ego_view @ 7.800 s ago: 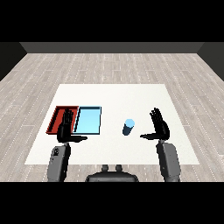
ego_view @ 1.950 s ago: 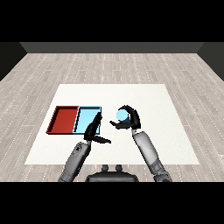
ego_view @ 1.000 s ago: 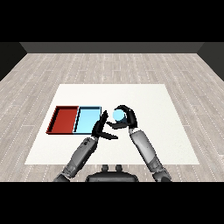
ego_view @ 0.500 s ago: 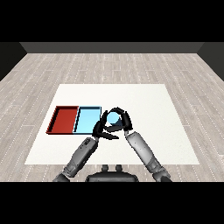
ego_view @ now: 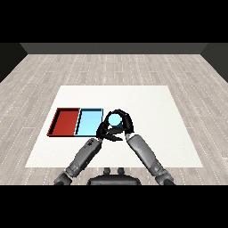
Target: Pick the blue can and put it in the blue box
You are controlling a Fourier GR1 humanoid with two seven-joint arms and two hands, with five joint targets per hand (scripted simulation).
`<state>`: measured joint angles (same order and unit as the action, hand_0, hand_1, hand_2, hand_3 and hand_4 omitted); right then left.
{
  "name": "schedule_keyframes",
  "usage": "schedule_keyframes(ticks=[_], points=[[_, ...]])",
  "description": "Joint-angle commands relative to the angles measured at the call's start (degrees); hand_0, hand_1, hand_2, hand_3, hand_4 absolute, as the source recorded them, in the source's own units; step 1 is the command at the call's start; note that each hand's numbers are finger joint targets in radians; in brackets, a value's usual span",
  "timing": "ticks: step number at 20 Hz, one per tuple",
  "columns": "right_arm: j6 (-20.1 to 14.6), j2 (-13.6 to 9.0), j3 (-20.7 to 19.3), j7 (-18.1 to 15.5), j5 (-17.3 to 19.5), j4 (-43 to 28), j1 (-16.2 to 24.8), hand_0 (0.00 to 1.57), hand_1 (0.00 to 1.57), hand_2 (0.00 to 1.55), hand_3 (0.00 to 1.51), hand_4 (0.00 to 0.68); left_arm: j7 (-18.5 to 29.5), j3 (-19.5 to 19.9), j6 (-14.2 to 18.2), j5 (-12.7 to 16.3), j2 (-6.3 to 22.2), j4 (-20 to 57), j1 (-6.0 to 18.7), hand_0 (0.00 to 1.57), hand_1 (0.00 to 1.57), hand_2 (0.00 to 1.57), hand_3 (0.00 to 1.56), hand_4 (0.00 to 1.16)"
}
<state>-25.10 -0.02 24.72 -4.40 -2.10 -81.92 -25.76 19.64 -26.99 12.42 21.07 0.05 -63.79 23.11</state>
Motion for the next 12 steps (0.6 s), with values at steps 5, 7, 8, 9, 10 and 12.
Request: schedule_keyframes(ticks=[5, 7, 8, 9, 10, 12], points=[[-2.4, 0.0, 4.0, -5.0, -6.7, 1.8, 1.3, 1.47, 1.47, 1.46, 1.39, 0.601, -1.2, -6.2, 7.1, 2.4, 0.0, 0.5, 2.2, 0.0, 0.0, 0.0, 0.0, 0.37], [-0.1, 0.0, 1.1, -4.3, -6.3, 0.3, 1.9, 1.48, 1.48, 1.47, 1.39, 0.592, -4.4, -4.9, 9.2, 2.2, 0.0, 3.0, 6.3, 0.0, 0.0, 0.0, 0.0, 0.48], [-2.9, 0.0, 3.7, -5.0, -9.1, 1.7, -0.5, 1.47, 1.47, 1.47, 1.4, 0.595, -4.7, -4.2, 8.7, 2.4, 0.0, 1.2, 5.2, 0.0, 0.0, 0.0, 0.0, 0.51], [-0.9, 0.0, 3.0, -7.7, -11.2, 5.1, -1.2, 1.48, 1.48, 1.47, 1.4, 0.6, -2.7, -3.3, 6.8, 2.2, 0.0, 2.3, 3.8, 0.0, 0.0, 0.0, 0.0, 0.53], [-4.2, 0.0, 5.9, -6.9, -10.8, 1.7, 0.9, 1.47, 1.47, 1.46, 1.39, 0.606, -4.2, -5.8, 11.8, 4.0, 0.0, 0.6, 6.2, 0.0, 0.0, 0.0, 0.0, 0.57], [-2.2, 0.0, 2.0, -5.8, -10.5, 1.3, -0.6, 1.47, 1.47, 1.46, 1.39, 0.607, 1.3, -8.4, 15.3, 10.9, 0.0, 4.5, 4.9, 0.43, 0.43, 0.62, 0.5, 0.57]])
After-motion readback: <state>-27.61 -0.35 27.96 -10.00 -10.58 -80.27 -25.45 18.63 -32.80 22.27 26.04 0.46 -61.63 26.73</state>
